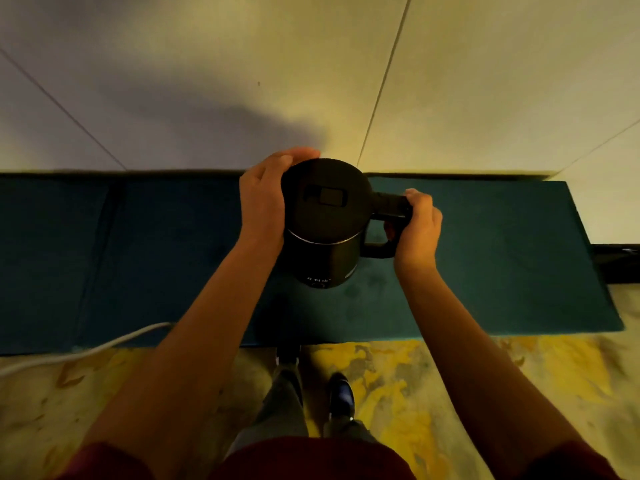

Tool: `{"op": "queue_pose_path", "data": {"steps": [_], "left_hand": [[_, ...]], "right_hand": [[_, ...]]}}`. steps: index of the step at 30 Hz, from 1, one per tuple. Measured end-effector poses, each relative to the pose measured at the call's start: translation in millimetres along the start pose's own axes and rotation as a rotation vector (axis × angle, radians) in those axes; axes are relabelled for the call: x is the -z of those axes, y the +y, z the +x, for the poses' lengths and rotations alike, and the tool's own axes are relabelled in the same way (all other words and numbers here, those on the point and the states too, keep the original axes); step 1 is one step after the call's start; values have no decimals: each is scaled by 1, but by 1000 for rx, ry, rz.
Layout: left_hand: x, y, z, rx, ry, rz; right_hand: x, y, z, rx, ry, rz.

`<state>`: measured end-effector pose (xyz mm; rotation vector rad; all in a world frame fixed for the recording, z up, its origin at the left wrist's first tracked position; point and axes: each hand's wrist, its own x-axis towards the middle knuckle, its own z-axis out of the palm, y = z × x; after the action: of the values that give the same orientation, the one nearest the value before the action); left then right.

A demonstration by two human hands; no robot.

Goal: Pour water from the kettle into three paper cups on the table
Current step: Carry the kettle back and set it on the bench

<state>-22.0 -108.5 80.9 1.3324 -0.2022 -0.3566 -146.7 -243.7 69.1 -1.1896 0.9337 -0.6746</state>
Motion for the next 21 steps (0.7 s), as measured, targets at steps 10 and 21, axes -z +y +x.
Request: {"op": "queue_pose_path", "data": {"steps": [10,21], "left_hand": [[10,-48,45,78,2,-23],[-4,-98,80,24,-23,-21]], "right_hand": [[-21,47,40,-89,62,29],[-25,75,94,-125,126,59]]}}
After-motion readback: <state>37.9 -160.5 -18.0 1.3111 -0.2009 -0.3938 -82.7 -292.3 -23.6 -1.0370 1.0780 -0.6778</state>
